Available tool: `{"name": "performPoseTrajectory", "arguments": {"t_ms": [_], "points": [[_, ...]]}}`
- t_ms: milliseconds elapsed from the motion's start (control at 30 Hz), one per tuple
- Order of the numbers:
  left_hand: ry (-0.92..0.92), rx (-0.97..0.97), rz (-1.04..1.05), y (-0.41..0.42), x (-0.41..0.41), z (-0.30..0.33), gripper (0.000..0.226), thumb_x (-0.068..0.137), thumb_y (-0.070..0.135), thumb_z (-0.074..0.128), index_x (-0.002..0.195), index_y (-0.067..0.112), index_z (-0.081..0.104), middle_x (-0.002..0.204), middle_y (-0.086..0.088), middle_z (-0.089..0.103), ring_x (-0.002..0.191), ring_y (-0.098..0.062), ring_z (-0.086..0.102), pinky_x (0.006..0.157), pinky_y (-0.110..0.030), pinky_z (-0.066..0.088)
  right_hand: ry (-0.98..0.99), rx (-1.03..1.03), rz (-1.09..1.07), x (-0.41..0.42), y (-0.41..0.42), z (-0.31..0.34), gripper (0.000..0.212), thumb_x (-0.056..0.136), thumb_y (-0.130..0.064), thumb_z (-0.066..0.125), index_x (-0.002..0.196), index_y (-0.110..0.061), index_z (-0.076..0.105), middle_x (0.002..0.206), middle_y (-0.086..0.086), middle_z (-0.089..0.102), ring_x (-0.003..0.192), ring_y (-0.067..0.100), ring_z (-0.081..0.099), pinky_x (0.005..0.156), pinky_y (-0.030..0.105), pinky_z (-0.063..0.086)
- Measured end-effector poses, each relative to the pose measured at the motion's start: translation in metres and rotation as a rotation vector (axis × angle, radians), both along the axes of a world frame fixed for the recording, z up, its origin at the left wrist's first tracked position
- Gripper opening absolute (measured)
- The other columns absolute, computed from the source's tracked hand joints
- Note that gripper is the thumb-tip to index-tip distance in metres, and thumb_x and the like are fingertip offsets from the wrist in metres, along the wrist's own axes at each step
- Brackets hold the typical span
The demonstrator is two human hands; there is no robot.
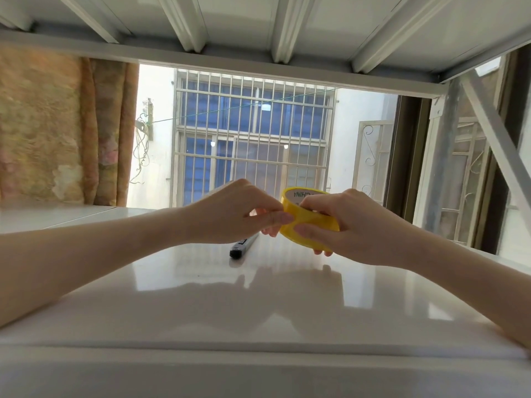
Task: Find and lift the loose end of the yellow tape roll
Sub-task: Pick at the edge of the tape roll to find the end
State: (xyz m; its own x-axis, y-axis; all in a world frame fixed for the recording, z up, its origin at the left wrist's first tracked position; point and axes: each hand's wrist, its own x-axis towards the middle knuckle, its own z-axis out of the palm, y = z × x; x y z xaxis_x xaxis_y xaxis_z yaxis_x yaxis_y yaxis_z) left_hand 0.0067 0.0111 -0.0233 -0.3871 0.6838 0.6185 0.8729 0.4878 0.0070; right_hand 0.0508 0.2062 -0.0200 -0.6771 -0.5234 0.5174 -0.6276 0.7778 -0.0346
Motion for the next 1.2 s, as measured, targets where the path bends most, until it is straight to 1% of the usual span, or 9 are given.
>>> {"name": "performPoseTrajectory", "arguments": {"t_ms": [167, 333, 500, 667, 733, 867, 967, 1100, 1200], "points": [[-0.004, -0.001, -0.027, 0.002, 0.0, -0.001, 0.034, 0.09, 0.037, 0.044, 0.072, 0.02, 0.068, 0.065, 0.011, 0.065, 0.056, 0.001, 0.06, 0.057, -0.002, 0.037, 0.006, -0.028, -0.004, -0.002, 0.001, 0.0, 0.031, 0.081, -0.04, 0.057, 0.098, -0.015, 0.064, 0.083, 0.0, 0.07, 0.061, 0.009, 0.069, 0.063, 0.023, 0.055], [0.019, -0.016, -0.052, 0.004, 0.002, -0.004, 0.031, 0.093, 0.036, 0.044, 0.069, 0.027, 0.061, 0.064, 0.014, 0.062, 0.059, -0.002, 0.06, 0.059, -0.003, 0.037, -0.061, -0.034, -0.011, -0.002, 0.001, -0.002, 0.035, 0.082, -0.049, 0.049, 0.096, -0.02, 0.063, 0.072, -0.003, 0.07, 0.056, 0.008, 0.068, 0.058, 0.017, 0.055], [0.029, 0.025, -0.031, 0.003, -0.001, -0.005, 0.035, 0.092, 0.036, 0.042, 0.069, 0.022, 0.065, 0.063, 0.011, 0.064, 0.058, -0.005, 0.062, 0.059, -0.004, 0.039, -0.07, -0.066, -0.004, -0.004, -0.002, -0.003, 0.028, 0.086, -0.044, 0.047, 0.096, -0.022, 0.061, 0.07, 0.001, 0.07, 0.054, 0.015, 0.068, 0.056, 0.025, 0.057], [0.036, 0.066, -0.021, 0.004, -0.002, -0.009, 0.039, 0.093, 0.037, 0.044, 0.069, 0.017, 0.068, 0.062, 0.012, 0.064, 0.054, 0.002, 0.058, 0.059, -0.001, 0.036, -0.127, -0.134, 0.019, -0.004, -0.004, -0.004, 0.022, 0.088, -0.037, 0.051, 0.089, -0.019, 0.062, 0.067, 0.005, 0.07, 0.053, 0.02, 0.068, 0.049, 0.025, 0.057], [0.052, 0.093, -0.025, 0.005, -0.002, -0.011, 0.043, 0.092, 0.04, 0.043, 0.071, 0.014, 0.07, 0.064, 0.01, 0.066, 0.058, 0.004, 0.06, 0.06, 0.0, 0.038, -0.178, -0.189, 0.018, -0.005, -0.006, -0.004, 0.025, 0.087, -0.037, 0.052, 0.091, -0.015, 0.063, 0.068, 0.007, 0.07, 0.055, 0.023, 0.069, 0.049, 0.024, 0.057], [0.104, 0.132, -0.007, 0.007, -0.003, -0.014, 0.041, 0.093, 0.038, 0.043, 0.077, 0.013, 0.072, 0.068, 0.006, 0.071, 0.055, 0.013, 0.057, 0.063, 0.0, 0.042, -0.229, -0.267, -0.002, -0.005, -0.006, -0.002, 0.029, 0.086, -0.035, 0.054, 0.096, -0.009, 0.062, 0.069, 0.007, 0.069, 0.057, 0.027, 0.069, 0.049, 0.023, 0.056], [0.123, 0.145, 0.031, 0.007, -0.002, -0.013, 0.043, 0.093, 0.044, 0.041, 0.078, 0.017, 0.071, 0.071, 0.008, 0.072, 0.06, 0.005, 0.063, 0.065, -0.005, 0.047, -0.215, -0.288, -0.009, -0.005, -0.006, -0.002, 0.026, 0.086, -0.035, 0.055, 0.096, -0.011, 0.06, 0.069, 0.007, 0.069, 0.057, 0.026, 0.069, 0.05, 0.023, 0.056], [0.107, 0.115, 0.166, 0.007, 0.001, -0.004, 0.04, 0.084, 0.056, 0.035, 0.072, 0.032, 0.065, 0.065, 0.018, 0.065, 0.057, 0.003, 0.061, 0.059, -0.011, 0.046, -0.144, -0.276, -0.005, -0.005, -0.005, -0.001, 0.023, 0.085, -0.033, 0.057, 0.102, -0.018, 0.057, 0.072, 0.005, 0.069, 0.056, 0.021, 0.069, 0.053, 0.026, 0.058], [0.13, 0.099, 0.172, 0.006, 0.002, -0.003, 0.04, 0.081, 0.058, 0.035, 0.072, 0.032, 0.064, 0.072, 0.017, 0.061, 0.061, 0.001, 0.059, 0.058, -0.016, 0.046, -0.11, -0.25, -0.008, -0.006, -0.005, -0.002, 0.028, 0.084, -0.034, 0.058, 0.106, -0.016, 0.059, 0.074, 0.005, 0.069, 0.055, 0.019, 0.068, 0.054, 0.027, 0.059]]}}
